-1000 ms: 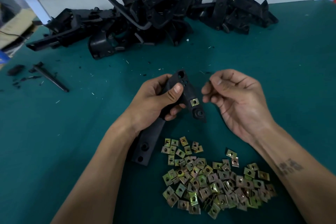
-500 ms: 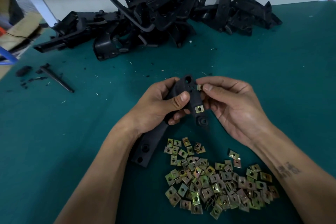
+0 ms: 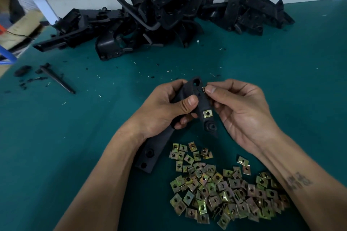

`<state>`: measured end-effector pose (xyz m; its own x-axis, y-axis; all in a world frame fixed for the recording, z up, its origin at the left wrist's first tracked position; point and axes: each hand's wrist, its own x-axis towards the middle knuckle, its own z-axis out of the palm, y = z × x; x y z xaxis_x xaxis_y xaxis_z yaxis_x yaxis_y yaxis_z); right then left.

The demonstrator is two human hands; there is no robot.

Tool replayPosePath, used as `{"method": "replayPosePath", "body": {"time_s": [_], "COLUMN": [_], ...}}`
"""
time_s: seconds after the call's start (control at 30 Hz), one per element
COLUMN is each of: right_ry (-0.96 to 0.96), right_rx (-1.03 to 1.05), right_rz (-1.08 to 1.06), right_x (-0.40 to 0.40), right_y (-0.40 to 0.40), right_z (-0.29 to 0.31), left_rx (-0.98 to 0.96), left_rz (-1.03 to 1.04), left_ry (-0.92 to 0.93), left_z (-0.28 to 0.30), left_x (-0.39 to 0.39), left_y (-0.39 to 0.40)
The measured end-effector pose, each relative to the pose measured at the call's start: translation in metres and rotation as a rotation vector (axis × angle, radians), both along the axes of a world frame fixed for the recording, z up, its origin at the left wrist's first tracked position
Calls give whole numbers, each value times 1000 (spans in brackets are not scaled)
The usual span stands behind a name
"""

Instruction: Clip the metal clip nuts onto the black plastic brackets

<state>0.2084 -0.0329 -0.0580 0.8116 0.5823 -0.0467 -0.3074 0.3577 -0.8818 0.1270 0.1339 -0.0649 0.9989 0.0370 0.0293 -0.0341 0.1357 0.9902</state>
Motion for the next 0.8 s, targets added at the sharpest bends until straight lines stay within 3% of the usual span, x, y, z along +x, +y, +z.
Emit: {"method": "replayPosePath", "body": {"time_s": [0.2,0.43,0.6,0.8], "right_ry": [7,20,54,-90], "right_rx": [-5,72,73,21], "right_rz": [103,403,333,346], "right_x": [-3,-6,-1,-3], "right_y": [-11,-15,-17,-19], "right_z": [6,4,5,5], "left_rx": [-30,-79,-61,-39], "left_rz": [-1,-22,-2,-16], "left_ry": [-41,-59,-35,-44], "left_z": [-2,-4,-2,0], "left_x": [0,-2,-2,-4], "left_y": [3,6,4,3]}}
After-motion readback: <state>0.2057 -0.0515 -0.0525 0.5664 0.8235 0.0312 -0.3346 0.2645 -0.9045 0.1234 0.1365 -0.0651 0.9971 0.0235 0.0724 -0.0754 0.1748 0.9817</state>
